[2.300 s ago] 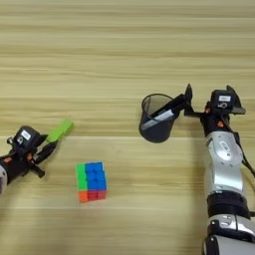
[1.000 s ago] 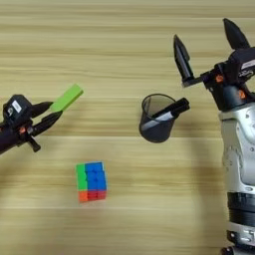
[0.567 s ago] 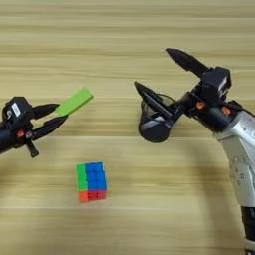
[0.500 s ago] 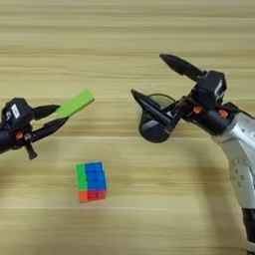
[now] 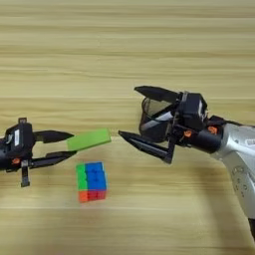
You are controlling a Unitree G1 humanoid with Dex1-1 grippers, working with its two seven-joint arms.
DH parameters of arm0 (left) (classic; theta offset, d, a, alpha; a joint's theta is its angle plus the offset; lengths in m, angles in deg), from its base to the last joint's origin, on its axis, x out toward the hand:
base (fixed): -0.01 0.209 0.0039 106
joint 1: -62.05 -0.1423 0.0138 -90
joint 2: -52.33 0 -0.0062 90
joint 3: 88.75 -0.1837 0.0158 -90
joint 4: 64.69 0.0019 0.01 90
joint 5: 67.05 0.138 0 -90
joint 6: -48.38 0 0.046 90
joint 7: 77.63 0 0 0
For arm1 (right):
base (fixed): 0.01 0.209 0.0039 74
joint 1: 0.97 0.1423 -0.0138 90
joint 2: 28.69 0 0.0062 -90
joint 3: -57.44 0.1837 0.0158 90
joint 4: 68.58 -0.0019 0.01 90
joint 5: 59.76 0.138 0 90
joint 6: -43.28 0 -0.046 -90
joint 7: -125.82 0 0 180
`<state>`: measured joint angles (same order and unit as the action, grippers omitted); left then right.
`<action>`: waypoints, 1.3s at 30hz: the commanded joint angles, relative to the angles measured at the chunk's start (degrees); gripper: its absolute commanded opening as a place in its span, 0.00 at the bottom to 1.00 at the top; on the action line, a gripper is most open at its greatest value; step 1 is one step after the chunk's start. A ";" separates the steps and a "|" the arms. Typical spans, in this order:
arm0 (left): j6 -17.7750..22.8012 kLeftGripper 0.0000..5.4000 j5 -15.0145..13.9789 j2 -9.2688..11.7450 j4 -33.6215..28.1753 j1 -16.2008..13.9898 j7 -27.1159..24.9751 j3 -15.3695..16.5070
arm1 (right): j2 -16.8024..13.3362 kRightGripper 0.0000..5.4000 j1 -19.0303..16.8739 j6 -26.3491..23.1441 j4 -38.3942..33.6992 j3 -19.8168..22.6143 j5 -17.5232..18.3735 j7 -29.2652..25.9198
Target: Move the objects on the table
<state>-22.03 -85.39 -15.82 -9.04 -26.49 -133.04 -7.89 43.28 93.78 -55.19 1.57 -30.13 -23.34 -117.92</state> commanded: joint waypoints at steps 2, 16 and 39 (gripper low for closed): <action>-0.89 0.24 -1.01 1.02 -0.25 1.03 -1.14 -0.16 | -1.28 1.00 -0.86 -1.27 -1.86 -1.17 -0.14 -1.40; 1.30 0.24 -7.38 -2.16 -0.83 4.71 1.22 0.79 | 1.33 1.00 -2.60 -2.85 -3.65 -5.68 0.72 -1.22; 1.80 0.24 -7.88 -3.13 -0.96 5.20 2.98 -0.57 | 3.64 1.00 -2.13 -4.73 -5.86 -6.41 3.84 1.22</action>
<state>-20.88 -92.57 -19.09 -9.07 -22.27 -130.40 -8.17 46.85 90.93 -59.03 -3.44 -36.62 -20.08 -117.01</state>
